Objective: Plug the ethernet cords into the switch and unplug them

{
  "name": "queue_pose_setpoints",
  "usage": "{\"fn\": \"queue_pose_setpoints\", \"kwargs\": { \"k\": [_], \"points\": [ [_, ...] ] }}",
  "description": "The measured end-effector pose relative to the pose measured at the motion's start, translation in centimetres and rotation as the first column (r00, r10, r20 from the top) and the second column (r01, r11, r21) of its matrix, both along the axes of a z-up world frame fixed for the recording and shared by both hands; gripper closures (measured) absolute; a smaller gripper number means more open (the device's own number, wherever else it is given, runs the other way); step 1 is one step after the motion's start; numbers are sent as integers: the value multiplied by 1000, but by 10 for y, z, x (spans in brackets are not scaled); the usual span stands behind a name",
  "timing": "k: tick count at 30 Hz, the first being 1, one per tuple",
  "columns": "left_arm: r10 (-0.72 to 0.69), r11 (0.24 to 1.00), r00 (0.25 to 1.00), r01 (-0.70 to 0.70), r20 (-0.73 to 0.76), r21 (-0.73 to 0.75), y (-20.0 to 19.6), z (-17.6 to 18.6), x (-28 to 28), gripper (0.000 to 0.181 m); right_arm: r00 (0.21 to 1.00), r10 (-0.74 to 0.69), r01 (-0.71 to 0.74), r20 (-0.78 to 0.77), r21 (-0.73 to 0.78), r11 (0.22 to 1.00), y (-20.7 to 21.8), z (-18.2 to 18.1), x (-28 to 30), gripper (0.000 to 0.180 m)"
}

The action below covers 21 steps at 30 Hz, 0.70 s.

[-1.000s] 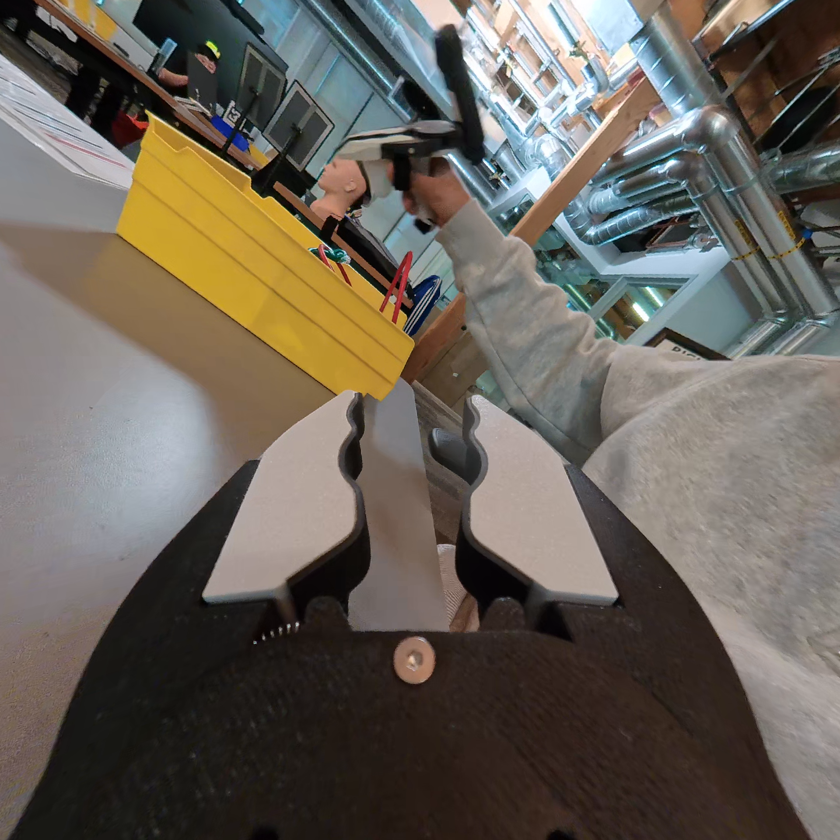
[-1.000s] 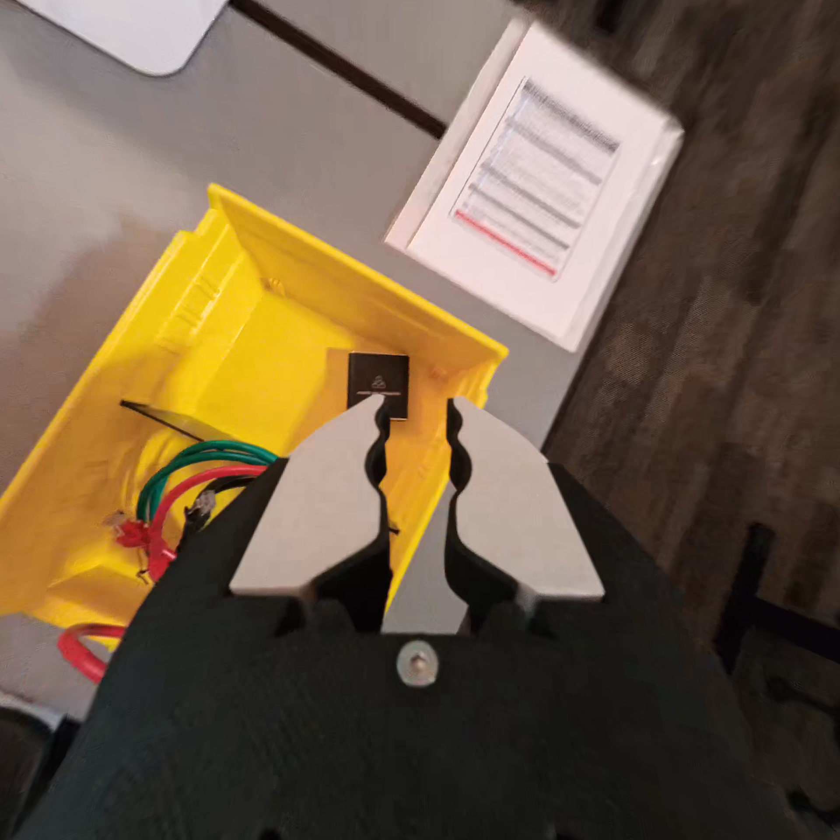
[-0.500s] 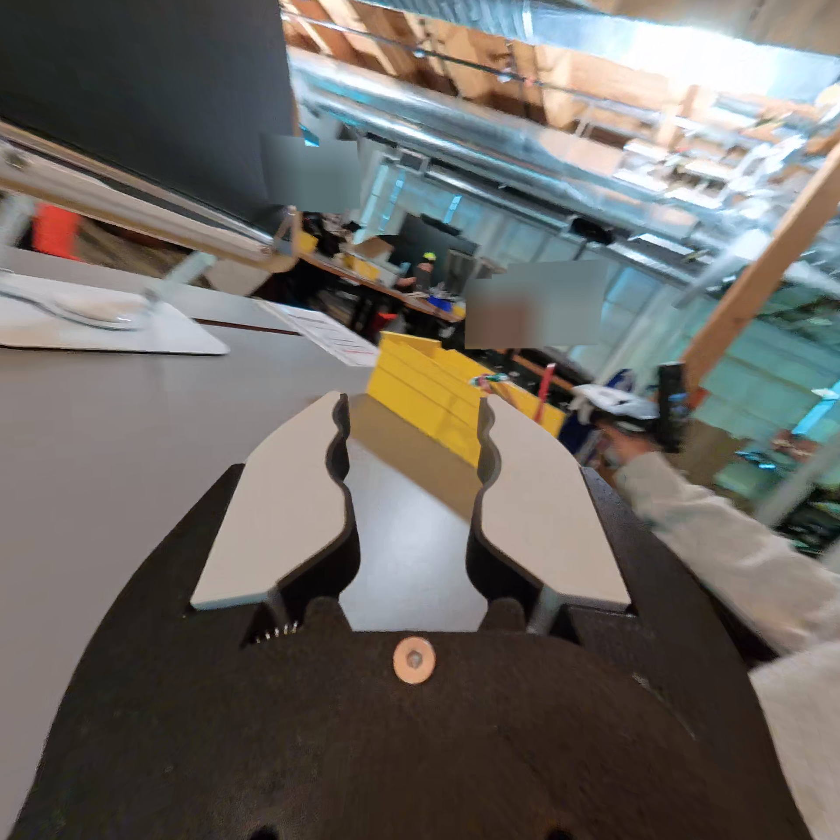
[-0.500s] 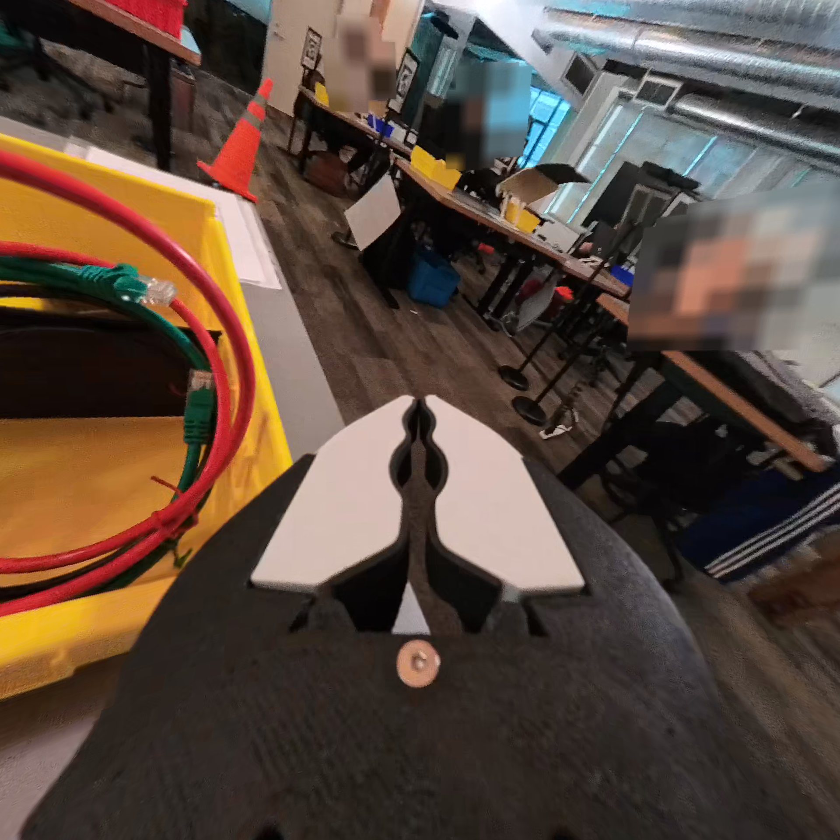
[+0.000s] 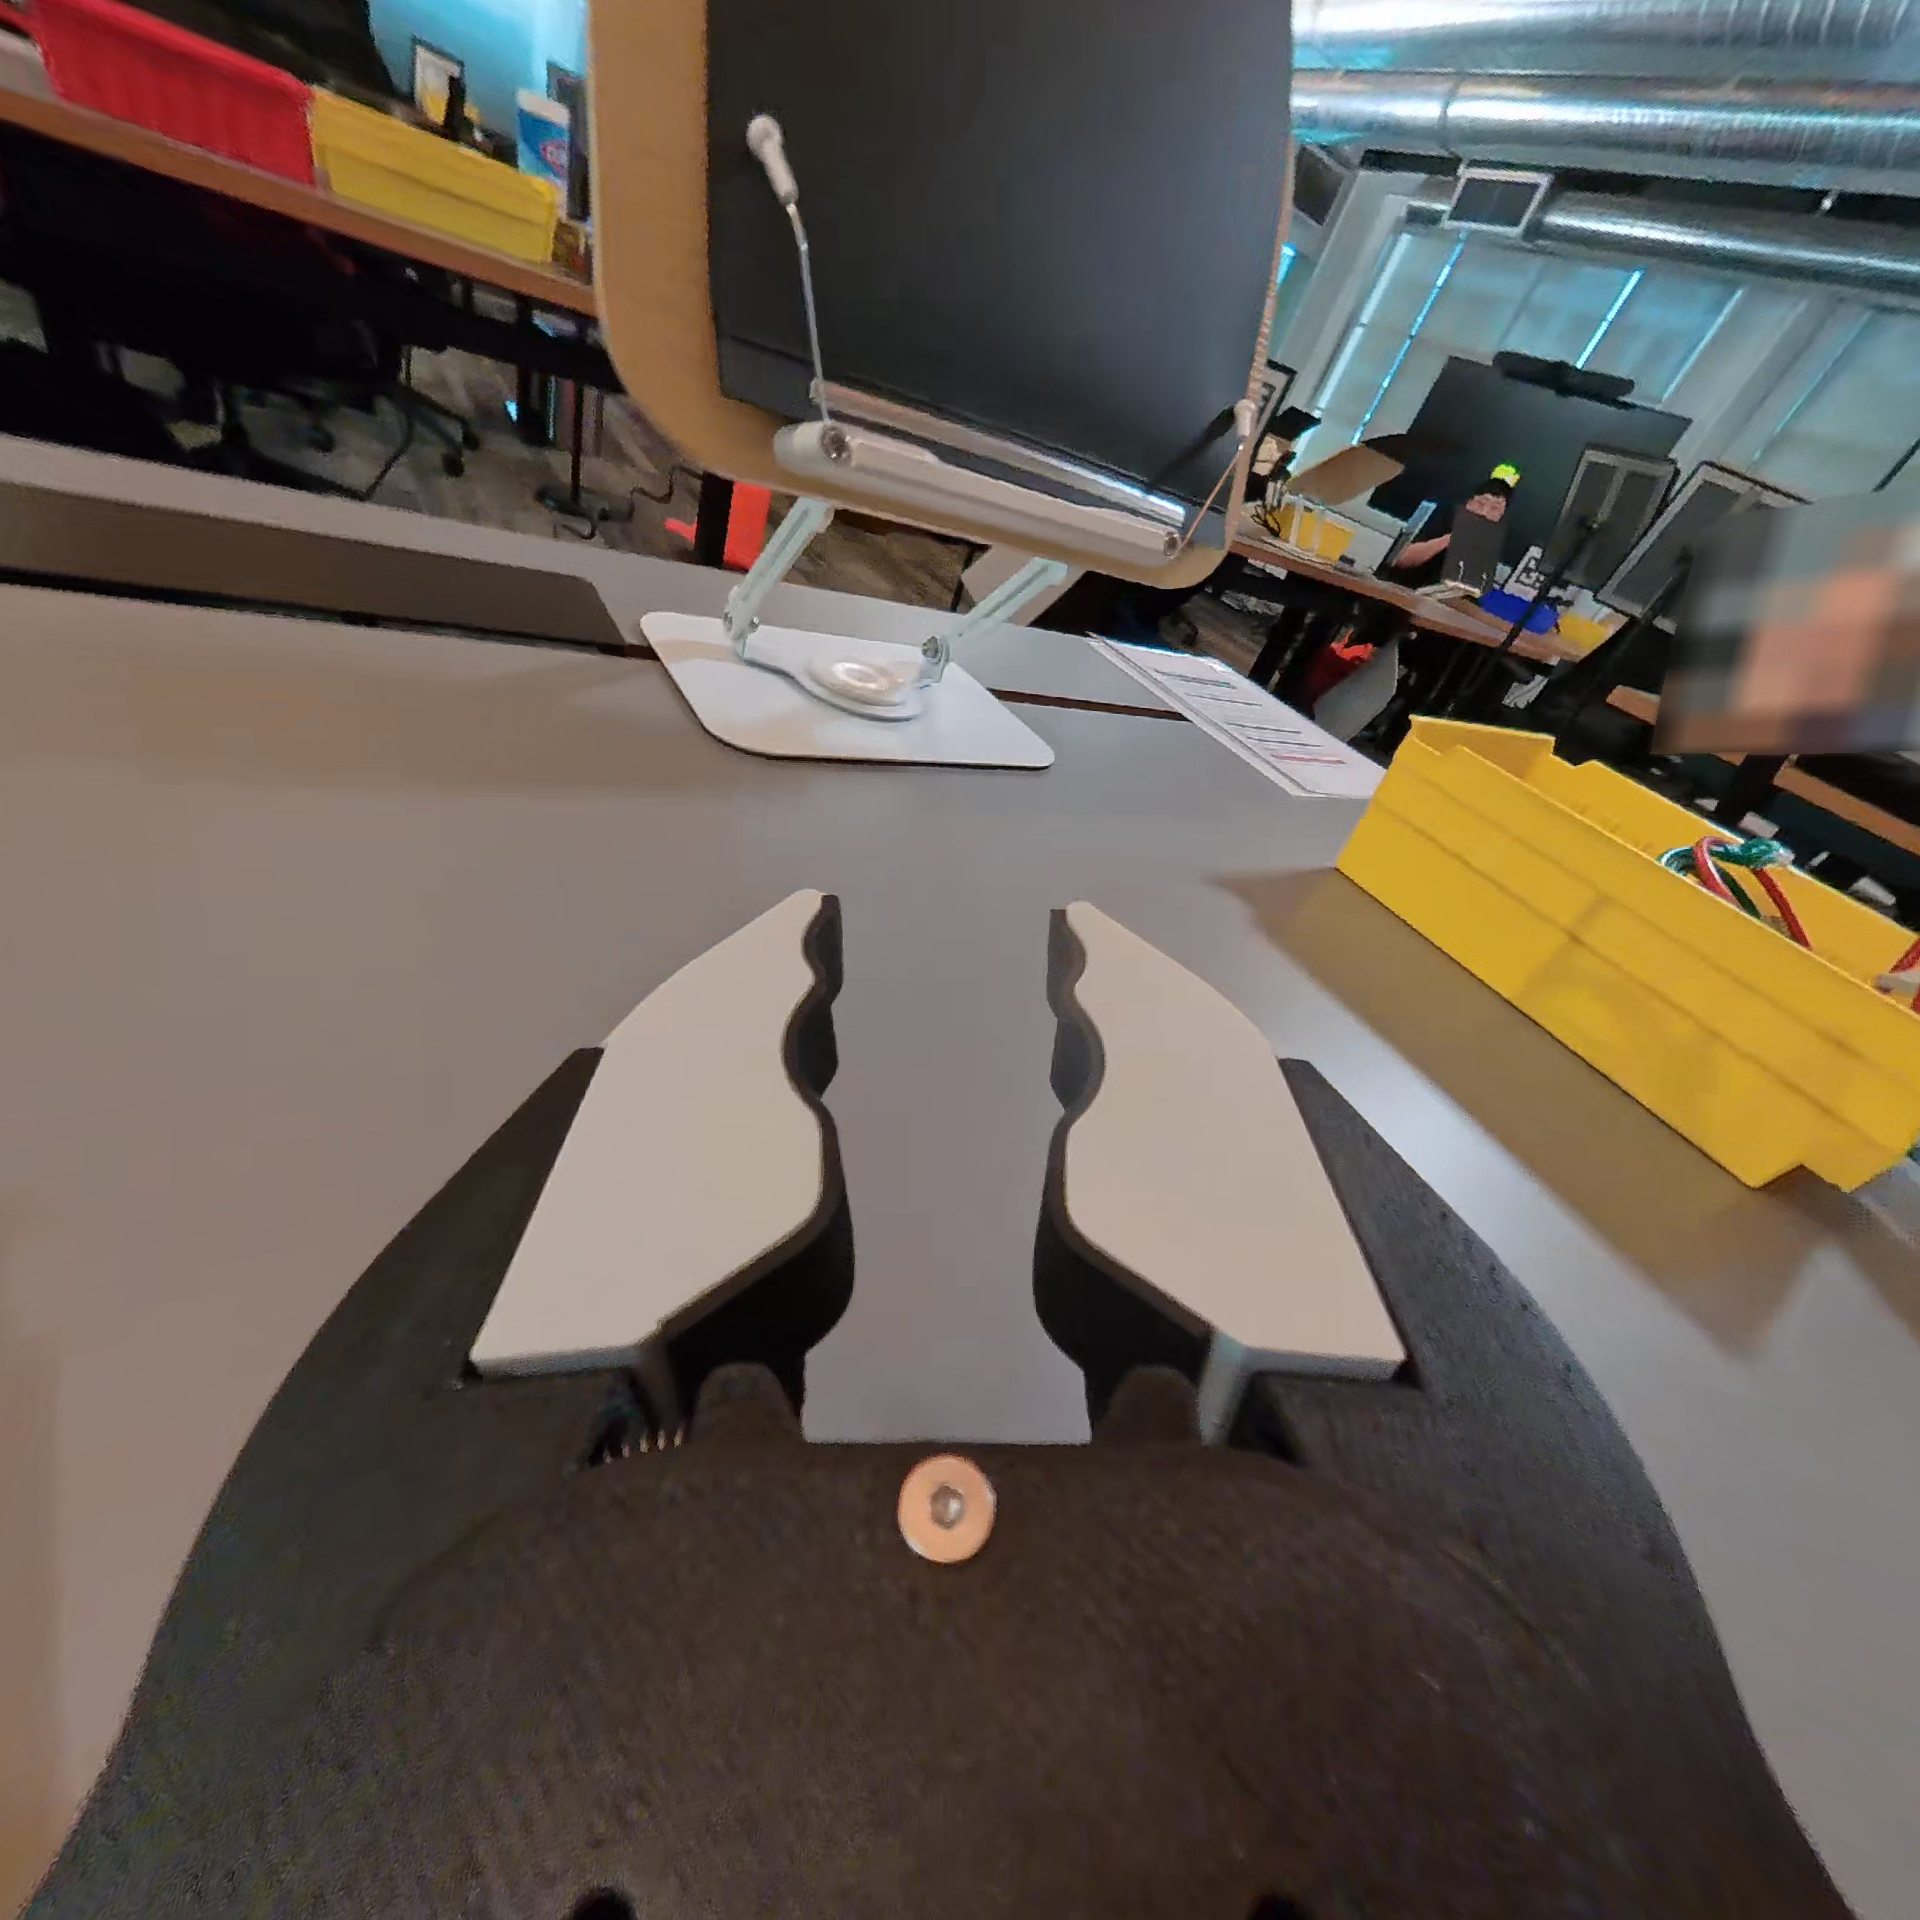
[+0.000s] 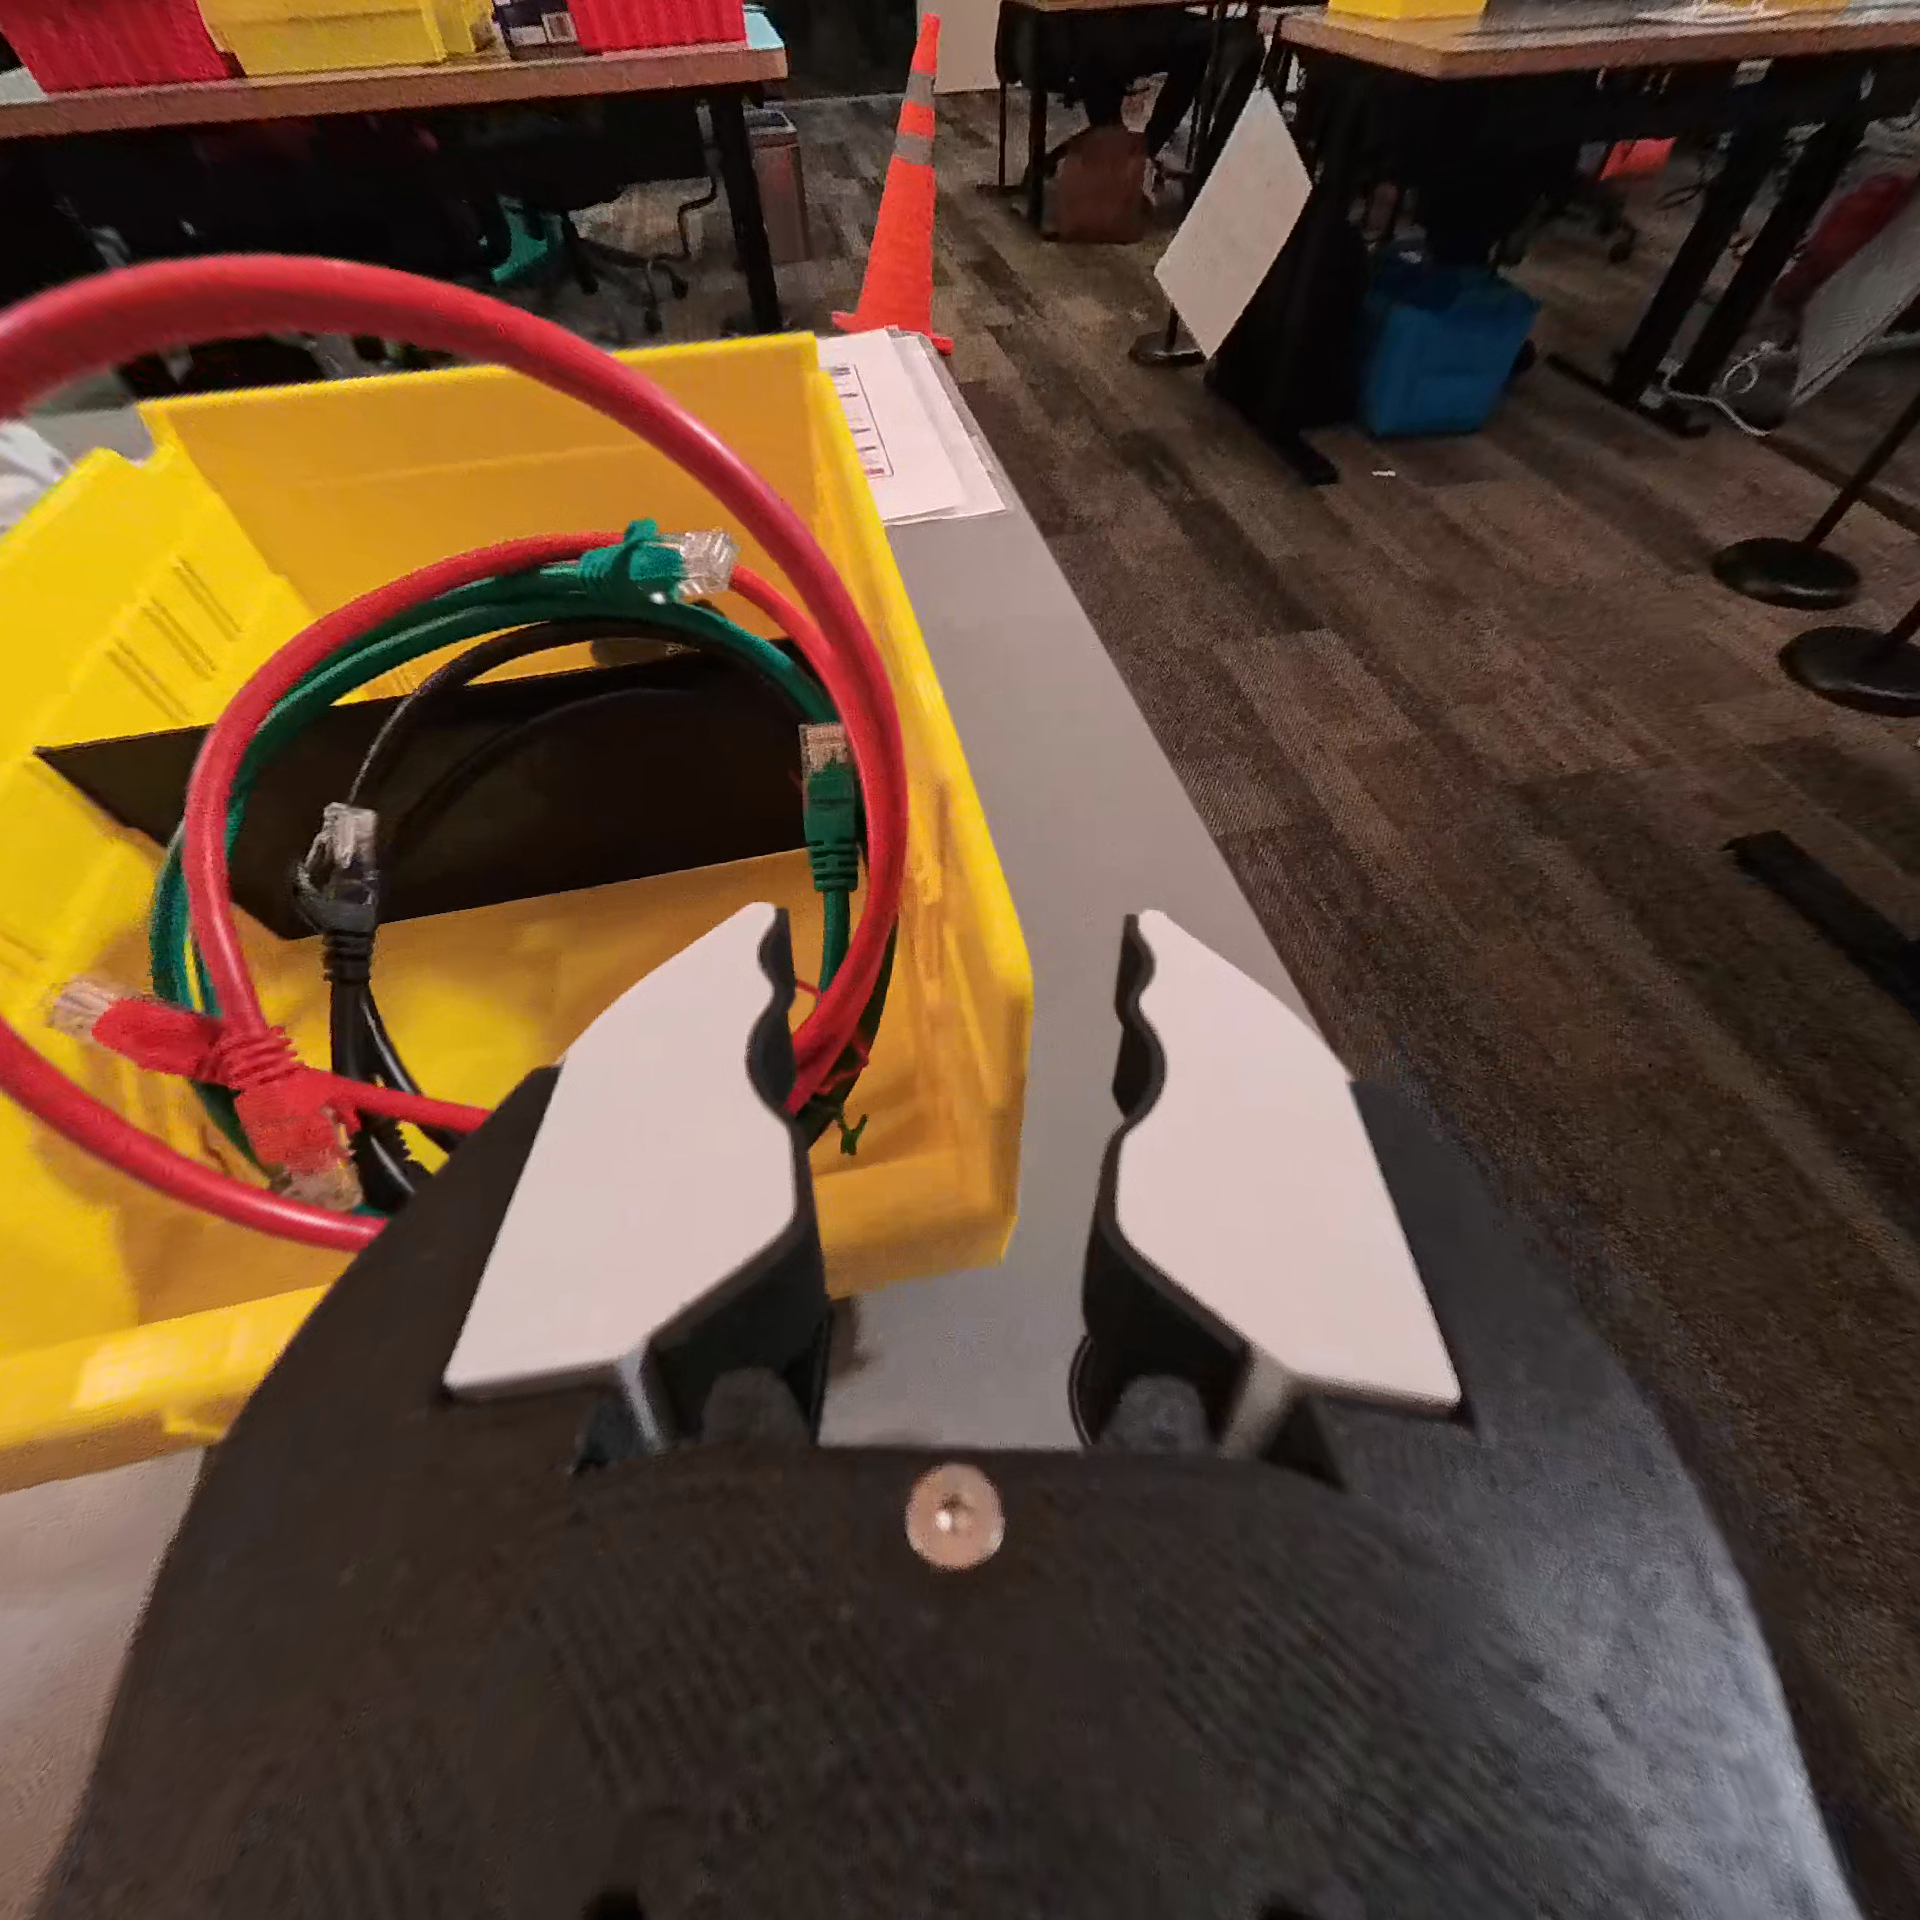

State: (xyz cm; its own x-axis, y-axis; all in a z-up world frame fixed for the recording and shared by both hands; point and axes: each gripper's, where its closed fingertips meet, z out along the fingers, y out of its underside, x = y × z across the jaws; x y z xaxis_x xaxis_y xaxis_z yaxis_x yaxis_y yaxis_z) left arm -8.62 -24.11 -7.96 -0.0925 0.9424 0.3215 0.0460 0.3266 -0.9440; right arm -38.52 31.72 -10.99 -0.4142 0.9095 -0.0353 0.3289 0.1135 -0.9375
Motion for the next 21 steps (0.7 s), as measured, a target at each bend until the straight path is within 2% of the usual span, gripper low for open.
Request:
{"fn": "queue_pose_setpoints", "kwargs": {
  "k": [3,7,11,14,17,21],
  "points": [
    [-3,999,1000,3,4,48,-6,-5,3,151,1000,17,-16,21,-21,1000,-5,-5,-10,109],
    [-8,998,1000,8,1,67,-10,-5,6,160,999,50,-50,-18,-22,999,-9,-3,-22,109],
    [-28,999,999,27,44,37,-3,-8,8,172,994,106,-107,31,54,993,-20,-17,-38,106],
    [-54,999,997,54,56,3,10,-6,14,174,982,180,-185,61,100,978,-32,-23,-35,131],
    [-53,996,995,58,81,-63,18,-4,22,166,954,274,-270,119,-49,962,-44,-22,-26,158],
    [-49,995,994,57,103,-79,18,-8,26,157,953,288,-283,96,-63,957,-44,-21,-28,159]
  ]
}}
